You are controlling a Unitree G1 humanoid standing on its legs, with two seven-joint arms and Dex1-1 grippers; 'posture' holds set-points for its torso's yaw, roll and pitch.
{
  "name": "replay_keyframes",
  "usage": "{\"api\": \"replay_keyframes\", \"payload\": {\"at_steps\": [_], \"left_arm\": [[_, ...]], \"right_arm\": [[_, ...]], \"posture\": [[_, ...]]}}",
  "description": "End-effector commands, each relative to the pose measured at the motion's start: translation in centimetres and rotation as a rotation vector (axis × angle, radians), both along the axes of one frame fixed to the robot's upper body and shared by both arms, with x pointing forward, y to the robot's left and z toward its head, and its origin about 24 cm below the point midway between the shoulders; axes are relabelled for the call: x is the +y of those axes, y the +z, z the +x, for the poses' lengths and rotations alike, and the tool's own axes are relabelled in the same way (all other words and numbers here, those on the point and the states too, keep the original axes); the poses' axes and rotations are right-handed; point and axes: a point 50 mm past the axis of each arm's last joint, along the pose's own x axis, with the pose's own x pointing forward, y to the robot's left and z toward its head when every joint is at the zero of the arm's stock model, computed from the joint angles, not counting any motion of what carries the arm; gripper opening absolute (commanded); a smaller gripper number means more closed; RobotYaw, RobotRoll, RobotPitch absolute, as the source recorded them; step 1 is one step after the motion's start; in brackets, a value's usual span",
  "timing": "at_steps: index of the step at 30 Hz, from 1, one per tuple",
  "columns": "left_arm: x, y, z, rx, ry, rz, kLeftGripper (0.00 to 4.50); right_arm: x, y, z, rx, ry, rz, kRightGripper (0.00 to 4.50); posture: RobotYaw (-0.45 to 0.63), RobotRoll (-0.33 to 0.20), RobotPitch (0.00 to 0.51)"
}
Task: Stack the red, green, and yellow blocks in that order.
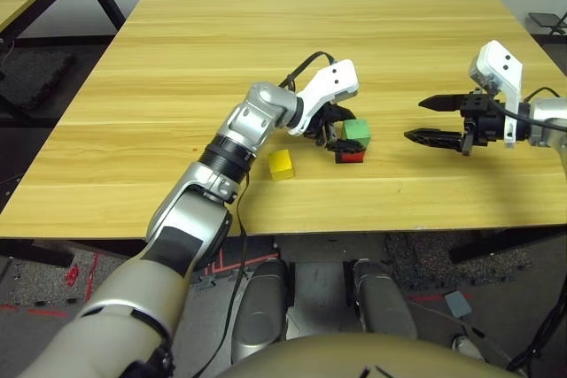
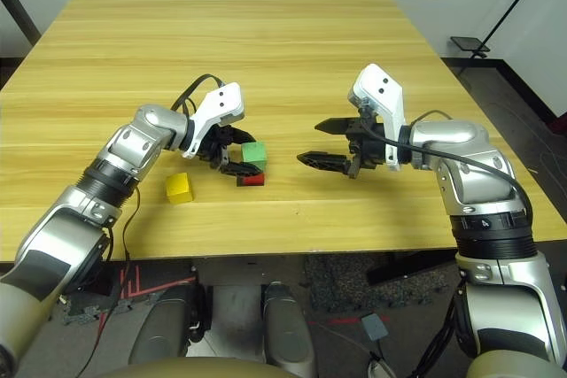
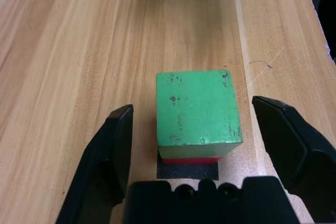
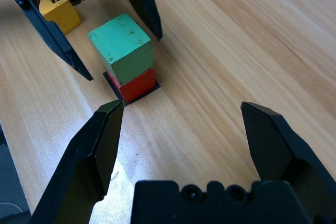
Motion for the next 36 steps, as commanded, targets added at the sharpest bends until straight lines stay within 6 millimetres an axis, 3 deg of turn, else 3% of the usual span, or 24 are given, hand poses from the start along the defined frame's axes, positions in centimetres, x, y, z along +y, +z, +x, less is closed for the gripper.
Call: {"api": "replay_keyframes", "payload": {"at_steps": [1, 4, 7, 10, 13, 22, 33, 36], "left_arm": [[0.9, 2.6, -0.7, -0.03, 0.023, -0.014, 4.44], [2.6, 4.2, -1.7, -0.033, 0.071, 0.005, 4.44], [5.8, 4.6, -3.4, -0.039, 0.131, 0.086, 4.44], [9.0, 3.8, -5.3, -0.014, 0.21, 0.174, 4.44], [10.4, 2.6, -6.6, 0.013, 0.268, 0.192, 4.44], [10.4, -0.6, -6.6, 0.004, 0.35, 0.176, 4.44], [10.4, -4.7, -6.5, 0.013, 0.279, 0.224, 4.44], [10.7, -4.3, -6.2, -0.013, 0.259, 0.24, 3.49]], "right_arm": [[-0.2, 0.7, 0.4, -0.026, -0.005, 0.012, 4.5], [-0.4, 0.8, 0.7, -0.03, -0.003, 0.01, 4.5], [-0.2, 0.8, 1.0, -0.035, 0.007, 0.012, 4.5], [0.2, 0.8, 1.2, -0.033, 0.02, 0.021, 4.5], [0.4, 0.7, 1.4, -0.028, 0.034, 0.022, 4.5], [1.0, 0.9, 1.8, -0.018, 0.064, 0.025, 4.5], [0.9, 0.9, 1.4, -0.014, 0.055, 0.027, 4.5], [0.7, 0.8, 1.3, -0.013, 0.046, 0.029, 4.5]], "posture": [[0.11, -0.079, 0.065], [0.14, -0.078, 0.059], [0.16, -0.079, 0.058], [0.18, -0.079, 0.06], [0.19, -0.084, 0.064], [0.21, -0.107, 0.078], [0.18, -0.111, 0.081], [0.17, -0.109, 0.081]]}}
